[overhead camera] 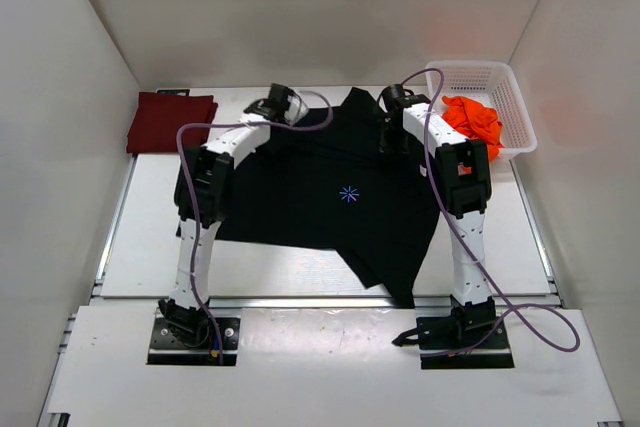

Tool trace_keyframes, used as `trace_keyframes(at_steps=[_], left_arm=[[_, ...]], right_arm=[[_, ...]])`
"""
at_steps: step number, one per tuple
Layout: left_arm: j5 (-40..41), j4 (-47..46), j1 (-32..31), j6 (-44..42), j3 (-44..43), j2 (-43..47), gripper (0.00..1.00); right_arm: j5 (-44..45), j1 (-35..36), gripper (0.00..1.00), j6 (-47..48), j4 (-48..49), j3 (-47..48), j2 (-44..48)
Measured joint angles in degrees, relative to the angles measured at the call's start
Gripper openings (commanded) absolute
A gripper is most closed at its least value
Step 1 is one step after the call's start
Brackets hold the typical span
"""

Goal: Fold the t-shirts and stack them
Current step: Flatten out the tshirt

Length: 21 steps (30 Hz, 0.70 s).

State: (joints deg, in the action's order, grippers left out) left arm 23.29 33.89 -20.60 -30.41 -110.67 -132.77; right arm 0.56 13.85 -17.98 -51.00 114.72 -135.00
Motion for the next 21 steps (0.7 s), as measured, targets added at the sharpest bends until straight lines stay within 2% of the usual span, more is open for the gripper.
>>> trace_keyframes(at_steps=[3, 5, 8, 11, 14, 18, 21], left_arm=[[-6.86, 5.68, -4.81, -2.29, 8.15, 5.01, 0.88], [-15.39, 11.93, -7.28, -3.21, 7.5, 4.9, 0.82], [-25.2, 20.92, -6.93, -2.08, 4.02, 4.22, 0.83], [-28.96, 22.71, -1.86, 5.44, -3.19, 3.26, 0.83], [-27.98, 17.31, 8.04, 15.65, -10.03, 3.23, 0.88], [-19.98, 13.55, 17.94, 18.78, -11.89, 3.21, 0.95], [-20.26, 16.61, 20.55, 19.41, -11.45, 1.86, 0.96]], right_arm=[[-0.2, -0.04, 0.01, 0.11, 0.0, 0.0, 0.0], [-0.37, -0.13, 0.01, 0.15, 0.0, 0.0, 0.0], [-0.63, -0.33, 0.01, 0.2, 0.13, -0.39, 0.24], [-0.76, -0.57, 0.01, 0.22, 0.2, -1.53, 1.01], [-1.57, -0.76, 0.01, 0.66, 0.0, -3.13, 2.38], [-2.12, -0.74, 0.03, 1.46, 0.04, -5.62, 5.33], [-2.38, -0.7, 0.03, 1.73, 0.07, -7.82, 8.07]])
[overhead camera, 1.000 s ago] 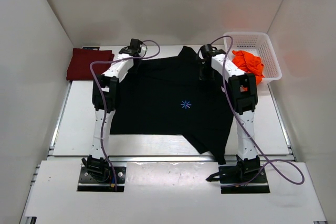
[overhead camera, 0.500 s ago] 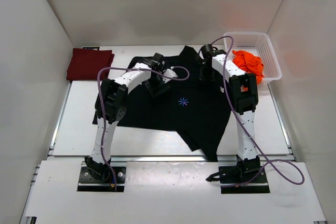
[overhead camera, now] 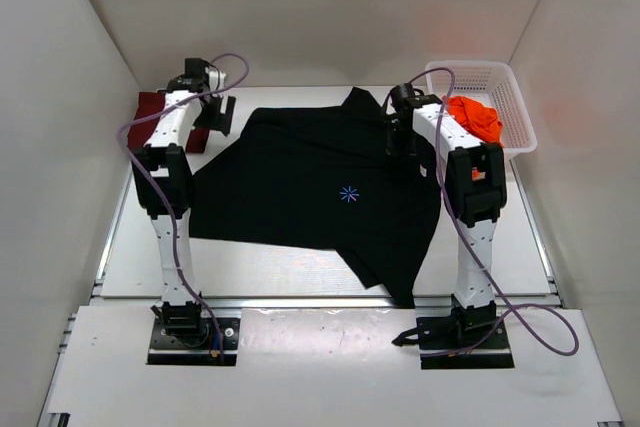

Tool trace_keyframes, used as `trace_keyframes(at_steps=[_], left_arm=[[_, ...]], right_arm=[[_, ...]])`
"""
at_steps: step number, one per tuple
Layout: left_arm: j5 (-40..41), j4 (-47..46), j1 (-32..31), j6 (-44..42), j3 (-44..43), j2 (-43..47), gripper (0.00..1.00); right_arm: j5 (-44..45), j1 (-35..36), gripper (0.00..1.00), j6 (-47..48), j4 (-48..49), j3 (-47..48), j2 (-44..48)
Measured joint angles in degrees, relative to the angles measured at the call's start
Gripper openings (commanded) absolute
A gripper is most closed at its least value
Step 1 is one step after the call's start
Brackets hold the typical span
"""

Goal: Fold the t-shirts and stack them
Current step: Flatten out the tshirt

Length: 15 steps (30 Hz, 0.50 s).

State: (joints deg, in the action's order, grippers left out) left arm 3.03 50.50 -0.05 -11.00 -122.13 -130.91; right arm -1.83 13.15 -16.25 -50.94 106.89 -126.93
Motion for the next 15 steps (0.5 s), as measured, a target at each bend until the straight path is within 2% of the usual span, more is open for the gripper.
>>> trace_keyframes(at_steps=[8, 11, 13, 14, 15], left_arm=[[-6.97, 5.92, -3.52, -0.37, 3.3, -6.88, 0.93], [-7.04, 6.45, -4.61, -0.44, 2.51, -7.43, 0.8], [-6.47, 6.64, -5.29, -0.07, 2.36, -7.54, 0.46], [-6.19, 6.82, -5.55, 0.04, 2.36, -7.54, 0.37], [-6.01, 6.99, -5.81, 0.11, 2.36, -7.52, 0.22]], right_arm=[[-0.24, 0.33, 0.04, 1.01, 0.72, -7.37, 6.4], [-0.15, 0.33, 0.02, 1.2, 0.98, -11.23, 8.83], [-0.11, 0.33, 0.01, 1.18, 1.55, -13.92, 10.47], [-0.09, 0.31, 0.01, 1.11, 1.84, -15.32, 11.39], [-0.09, 0.28, 0.0, 1.01, 2.14, -16.7, 12.35]])
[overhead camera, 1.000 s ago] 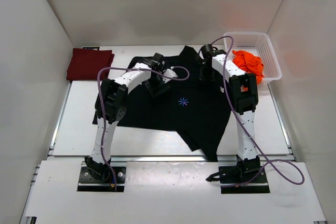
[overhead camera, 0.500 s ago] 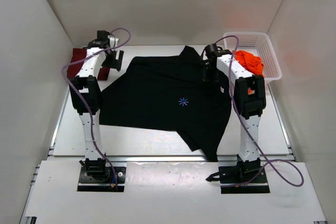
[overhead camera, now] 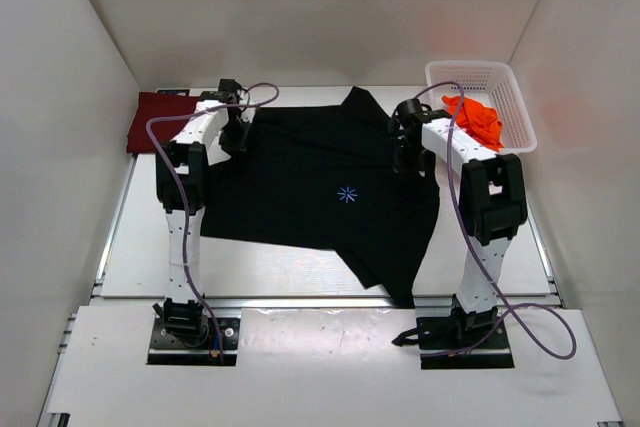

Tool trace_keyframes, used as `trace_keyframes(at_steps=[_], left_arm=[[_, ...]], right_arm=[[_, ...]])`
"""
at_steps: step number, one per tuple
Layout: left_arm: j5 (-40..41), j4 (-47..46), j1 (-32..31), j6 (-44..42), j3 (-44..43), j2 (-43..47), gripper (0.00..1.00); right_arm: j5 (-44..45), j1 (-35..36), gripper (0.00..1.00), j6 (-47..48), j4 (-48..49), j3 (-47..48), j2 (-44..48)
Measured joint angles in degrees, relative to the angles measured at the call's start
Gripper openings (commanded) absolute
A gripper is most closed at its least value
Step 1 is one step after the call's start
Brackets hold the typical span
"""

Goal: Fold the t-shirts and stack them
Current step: Flatten out the tshirt

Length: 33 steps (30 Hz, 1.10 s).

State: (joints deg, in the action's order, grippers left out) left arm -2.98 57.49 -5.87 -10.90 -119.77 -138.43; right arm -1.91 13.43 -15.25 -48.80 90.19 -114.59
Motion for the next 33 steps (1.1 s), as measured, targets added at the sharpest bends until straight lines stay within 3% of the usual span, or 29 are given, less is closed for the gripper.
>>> trace_keyframes(at_steps=[2, 3, 7, 9, 10, 11, 13, 14, 16, 18, 22, 25, 28, 33], left_arm=[[1.27, 0.28, -0.9, -0.2, 0.17, 0.24, 0.06], [2.93, 0.04, -1.7, -0.48, 0.66, 0.55, 0.03], [13.68, -4.63, -6.6, -3.69, 9.46, 5.7, 0.09], [18.58, -9.62, -11.1, -7.52, 19.96, 12.13, 0.21], [20.83, -12.02, -14.43, -9.7, 26.25, 16.37, 0.36], [21.9, -13.14, -18.1, -12.28, 31.17, 20.17, 0.44], [22.56, -14.14, -27.06, -15.98, 38.77, 26.84, 0.71], [21.86, -14.12, -31.1, -17.18, 40.63, 28.65, 0.95], [18.84, -12.96, -38.01, -18.16, 42.23, 30.01, 0.98], [15.63, -11.19, -40.7, -17.99, 42.99, 29.62, 0.99], [8.5, -4.79, -37.31, -15.78, 41.55, 29.03, 0.98], [0.13, -1.14, -31.54, -14.12, 34.23, 29.24, 0.98], [-5.51, -4.22, -24.81, -9.57, 26.62, 30.77, 0.89], [-6.38, -11.26, -10.05, -0.81, 9.66, 28.06, 0.84]], right_arm=[[0.13, -0.07, 0.01, -0.24, 0.85, -2.82, 2.1], [0.22, -0.07, 0.0, -0.46, 1.29, -4.15, 3.08], [0.42, -0.07, 0.0, -1.42, 2.91, -9.73, 7.13], [0.39, 0.04, 0.0, -1.75, 4.22, -12.5, 8.76], [0.37, 0.04, 0.0, -1.95, 4.57, -13.81, 9.51], [0.37, 0.04, 0.0, -2.19, 5.01, -15.02, 10.25], [0.17, 0.04, 0.0, -2.56, 5.68, -16.9, 11.39], [0.0, 0.04, 0.0, -2.6, 5.92, -17.53, 11.8], [-0.11, 0.07, 0.01, -2.58, 6.49, -18.43, 12.57], [-0.33, 0.02, 0.01, -2.54, 7.34, -19.19, 13.31], [-1.14, -0.33, 0.0, -2.19, 8.72, -20.92, 14.97], [-1.84, -1.11, 0.0, -1.75, 9.53, -22.14, 15.85], [-2.51, -1.57, 0.0, -1.64, 10.01, -22.82, 15.91], [-3.5, -1.51, 0.0, -1.25, 10.34, -23.02, 15.85]])
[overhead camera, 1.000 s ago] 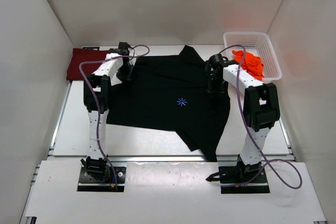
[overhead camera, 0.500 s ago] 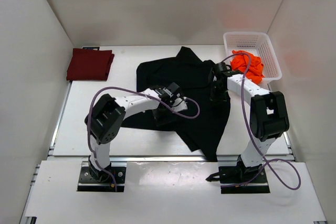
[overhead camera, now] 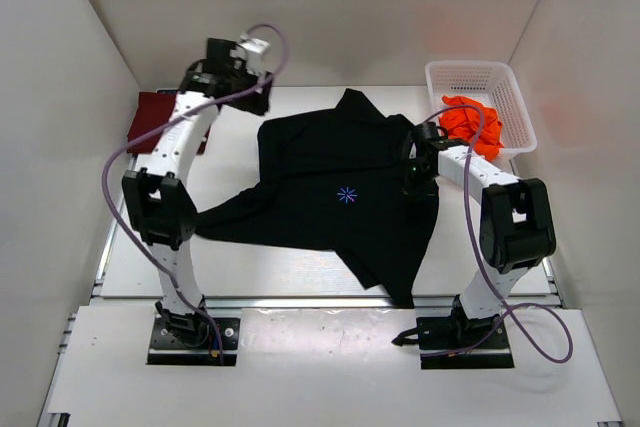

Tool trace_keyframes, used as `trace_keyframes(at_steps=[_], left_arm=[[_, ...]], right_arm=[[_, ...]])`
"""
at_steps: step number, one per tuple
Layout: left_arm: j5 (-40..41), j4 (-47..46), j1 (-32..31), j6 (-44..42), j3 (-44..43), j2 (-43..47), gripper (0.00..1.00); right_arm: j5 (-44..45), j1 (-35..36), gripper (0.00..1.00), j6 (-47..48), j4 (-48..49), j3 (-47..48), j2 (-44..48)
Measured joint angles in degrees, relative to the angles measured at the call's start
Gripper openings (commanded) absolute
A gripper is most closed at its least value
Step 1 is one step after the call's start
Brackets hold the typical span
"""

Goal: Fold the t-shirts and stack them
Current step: Flatten out the tshirt

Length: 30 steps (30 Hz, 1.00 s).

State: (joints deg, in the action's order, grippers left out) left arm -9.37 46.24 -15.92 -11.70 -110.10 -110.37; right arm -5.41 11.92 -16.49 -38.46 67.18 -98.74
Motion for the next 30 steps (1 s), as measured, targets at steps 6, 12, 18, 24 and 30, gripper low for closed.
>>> trace_keyframes(at_steps=[6, 12, 18, 24, 30], left_arm=[[-1.49, -2.56, 8.55, 2.71, -4.28, -10.01, 0.94], [-8.02, 0.22, 8.09, 3.67, -2.84, -21.49, 0.97], [-11.23, 1.42, 8.48, 4.79, -2.75, -24.09, 0.73], [-14.53, 2.23, 8.44, 5.22, -2.78, -24.11, 0.12], [-12.92, 3.85, 6.73, 4.0, -2.69, -22.6, 0.0]], right_arm=[[-0.24, -0.07, 0.0, 0.26, -1.11, 2.21, -2.4], [0.22, -0.07, 0.01, 0.5, -2.75, 5.03, -4.04], [0.72, 0.44, 0.0, 0.39, -4.13, 5.29, -5.16], [1.16, 0.94, 0.0, 0.35, -5.51, 5.66, -5.77], [1.25, 1.07, 0.0, -0.04, -5.62, 5.68, -7.26]])
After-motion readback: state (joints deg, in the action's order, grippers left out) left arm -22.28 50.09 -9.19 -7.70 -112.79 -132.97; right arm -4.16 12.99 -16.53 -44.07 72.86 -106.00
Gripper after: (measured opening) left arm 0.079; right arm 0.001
